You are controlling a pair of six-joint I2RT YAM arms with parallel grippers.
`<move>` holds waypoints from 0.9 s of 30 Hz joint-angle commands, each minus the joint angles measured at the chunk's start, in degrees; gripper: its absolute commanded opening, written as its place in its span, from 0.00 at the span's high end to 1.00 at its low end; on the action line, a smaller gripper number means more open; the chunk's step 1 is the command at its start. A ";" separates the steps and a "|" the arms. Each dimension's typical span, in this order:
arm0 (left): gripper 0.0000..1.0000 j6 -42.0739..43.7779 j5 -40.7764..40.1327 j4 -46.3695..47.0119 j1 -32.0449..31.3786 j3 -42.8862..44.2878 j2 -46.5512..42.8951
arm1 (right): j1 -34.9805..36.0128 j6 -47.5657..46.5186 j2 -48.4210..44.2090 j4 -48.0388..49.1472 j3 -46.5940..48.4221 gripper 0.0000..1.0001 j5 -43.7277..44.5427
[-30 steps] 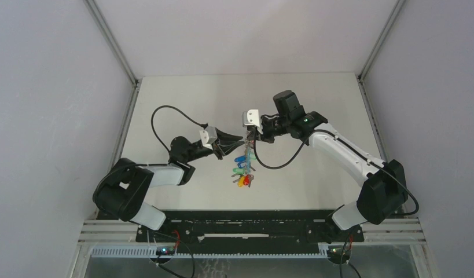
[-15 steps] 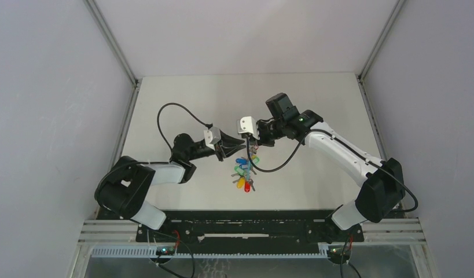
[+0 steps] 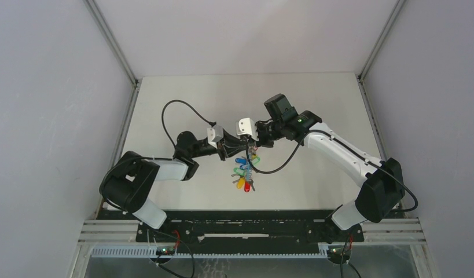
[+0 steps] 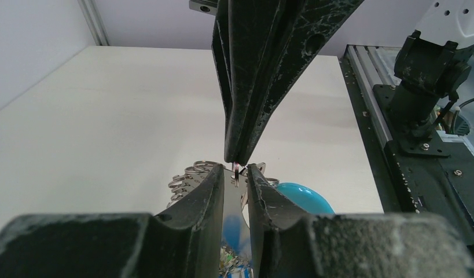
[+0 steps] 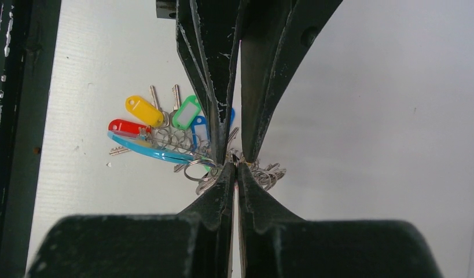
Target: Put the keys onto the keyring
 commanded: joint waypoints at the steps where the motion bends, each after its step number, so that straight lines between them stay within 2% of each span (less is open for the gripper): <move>1: 0.75 -1.15 0.55 2.24 -0.38 2.91 0.86 | 0.61 -0.70 -0.51 2.61 2.96 1.00 -0.97; 10: 0.84 -0.45 0.46 -0.38 -0.38 3.62 1.55 | 0.83 -0.38 -0.63 3.06 3.00 1.00 -0.96; 13: 0.90 -0.75 0.63 -0.33 -0.38 3.85 1.40 | 1.32 -0.36 -0.62 3.41 2.94 1.00 -0.97; 15: 0.99 -0.86 0.44 -0.17 -0.47 3.88 1.18 | 1.72 -0.30 -0.56 3.57 2.98 1.00 -1.28; 20: 1.00 -2.06 -1.51 4.99 -0.31 1.77 1.37 | -0.73 4.28 -4.37 10.07 -1.69 1.00 -2.25; 23: 1.00 -4.70 -1.87 8.83 0.13 1.30 2.23 | -3.92 6.59 -7.99 14.04 -6.00 0.94 -7.23; 27: 1.00 -4.44 -2.50 8.89 0.07 0.96 1.76 | -8.21 11.46 -10.13 20.18 -11.19 0.75 -13.96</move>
